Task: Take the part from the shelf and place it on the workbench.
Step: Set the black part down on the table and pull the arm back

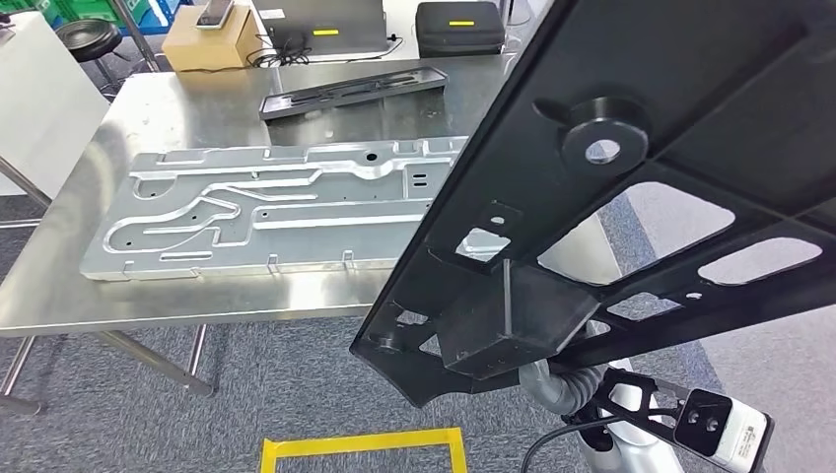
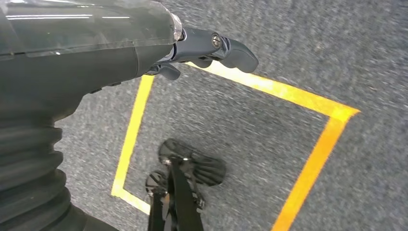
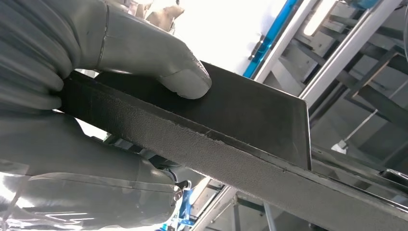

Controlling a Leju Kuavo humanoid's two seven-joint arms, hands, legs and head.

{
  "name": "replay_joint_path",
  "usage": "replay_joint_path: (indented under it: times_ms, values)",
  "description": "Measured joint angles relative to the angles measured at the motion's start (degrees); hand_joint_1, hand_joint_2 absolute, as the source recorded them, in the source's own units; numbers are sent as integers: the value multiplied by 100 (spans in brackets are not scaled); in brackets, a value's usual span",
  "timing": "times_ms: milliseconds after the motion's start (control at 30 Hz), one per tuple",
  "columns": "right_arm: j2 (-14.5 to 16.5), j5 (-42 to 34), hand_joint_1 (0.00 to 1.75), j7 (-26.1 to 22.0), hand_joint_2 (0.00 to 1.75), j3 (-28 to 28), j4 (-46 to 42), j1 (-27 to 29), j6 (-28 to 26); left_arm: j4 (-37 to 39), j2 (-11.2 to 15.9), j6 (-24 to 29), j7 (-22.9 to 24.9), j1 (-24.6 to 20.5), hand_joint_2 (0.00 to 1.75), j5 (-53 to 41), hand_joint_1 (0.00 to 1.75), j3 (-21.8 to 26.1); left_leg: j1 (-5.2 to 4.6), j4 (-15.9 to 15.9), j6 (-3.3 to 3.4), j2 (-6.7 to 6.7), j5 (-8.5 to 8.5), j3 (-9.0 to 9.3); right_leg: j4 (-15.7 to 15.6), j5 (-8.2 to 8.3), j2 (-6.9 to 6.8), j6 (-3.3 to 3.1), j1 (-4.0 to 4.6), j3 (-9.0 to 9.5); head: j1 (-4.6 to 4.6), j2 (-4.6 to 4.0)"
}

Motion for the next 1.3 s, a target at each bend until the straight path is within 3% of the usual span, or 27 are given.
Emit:
replay_joint_path:
  times_ms: [67,133,233,300,367,400,433,500,533,600,733,800,867,900,933,967,1033,1067,1133,1233,1300]
  values:
    - [1,10,175,2,175,0,1,-4,-6,0,9,7,-9,-6,175,1,0,0,-55,-568,107,-6,215,246,-1,-65,8,37,12,60,1,0]
    - [2,18,175,15,175,1,1,-6,-21,-1,17,12,-16,0,175,2,0,0,-86,-735,153,-4,178,317,9,-70,14,101,7,71,0,0]
    - [2,22,175,37,175,2,-1,-18,-55,-2,15,13,-27,15,175,2,0,0,-39,-877,182,-8,171,443,157,-138,4,195,3,46,1,0]
    - [2,25,175,48,175,2,-1,-25,-96,-2,8,12,-45,5,175,1,0,0,-15,-923,207,-13,159,517,679,-410,-8,258,-25,-229,2,0]
    - [-3,32,175,59,175,2,0,-17,-146,-2,3,10,-63,-2,175,0,0,0,-12,-924,219,-13,123,548,1383,-676,-16,311,-63,-686,2,0]
    - [-10,38,175,64,175,2,1,-11,-170,-2,-1,11,-68,-1,175,-1,0,0,-10,-923,215,-12,100,570,1559,-678,-22,331,-81,-847,2,0]
    - [-19,44,175,68,175,2,1,-8,-191,-2,-5,12,-70,0,175,-1,0,0,-7,-922,207,-12,75,601,1532,-562,-29,343,-97,-907,2,0]
    - [-37,88,175,103,175,2,4,-15,-265,-2,-12,11,-79,1,175,-3,0,0,3,-921,175,-13,16,687,893,-54,-49,352,-125,-717,2,0]
    - [-41,126,175,129,175,2,22,-35,-322,-2,-15,8,-87,-2,175,-11,0,0,3,-915,151,-13,-14,725,524,131,-60,342,-125,-582,2,0]
    - [-43,277,175,152,175,4,147,-140,-509,-2,-18,-1,-107,-9,175,-36,0,0,-3,-901,81,-7,-69,747,107,272,-73,276,-102,-432,1,0]
    - [-46,939,175,125,175,4,744,-499,-1180,-2,-31,-10,-151,-26,175,-45,0,-1,6,-724,-77,8,-145,745,52,309,-47,97,-87,-374,1,0]
    - [-46,1472,175,231,175,3,1075,-715,-1685,-2,-41,-10,-182,-37,175,-28,0,0,19,-263,-114,-1,-422,526,36,318,-50,54,-92,-354,0,0]
    - [-48,2107,175,387,175,3,1453,-951,-2278,-2,-49,-8,-209,-34,175,-6,0,1,21,506,-125,-3,-770,113,41,316,-47,32,-71,-367,-1,0]
    - [-49,2423,175,474,175,6,1637,-1065,-2563,-2,-53,-7,-220,-27,175,2,0,2,19,772,-112,-4,-852,-52,44,314,-46,25,-54,-371,-1,0]
    - [-50,2742,175,564,175,21,1823,-1199,-2835,-2,-59,-5,-228,-20,175,5,0,2,16,850,-89,-4,-827,-134,48,311,-45,17,-37,-373,-1,0]
    - [-50,3051,175,657,175,54,2005,-1357,-3076,-2,-63,-5,-236,-17,175,4,0,2,12,698,-53,-4,-689,-106,52,308,-40,12,-20,-370,-1,0]
    - [-34,3695,175,863,175,204,2416,-1780,-3477,-2,-69,1,-253,-27,175,-1,0,2,-16,-79,40,-4,-220,185,54,304,-27,7,5,-352,0,0]
    - [-15,3991,175,965,175,295,2633,-2016,-3635,-2,-69,4,-262,-42,175,-3,0,2,-34,-442,70,0,-70,316,54,307,-20,12,15,-346,1,0]
    - [62,4627,175,1217,175,503,3108,-2459,-3936,-2,-72,9,-278,-70,175,-27,0,2,-80,-794,103,6,46,434,53,315,-15,47,15,-358,1,0]
    - [241,5856,175,1711,175,871,3799,-3069,-4341,-2,-70,8,-291,-88,175,-75,0,2,-71,-854,161,10,161,437,69,304,-19,134,12,-387,0,0]
    - [370,6686,175,2039,175,1160,4304,-3494,-4493,-2,-75,-5,-301,-121,175,-109,0,1,-34,-916,201,14,223,447,367,101,-30,195,6,-532,1,0]
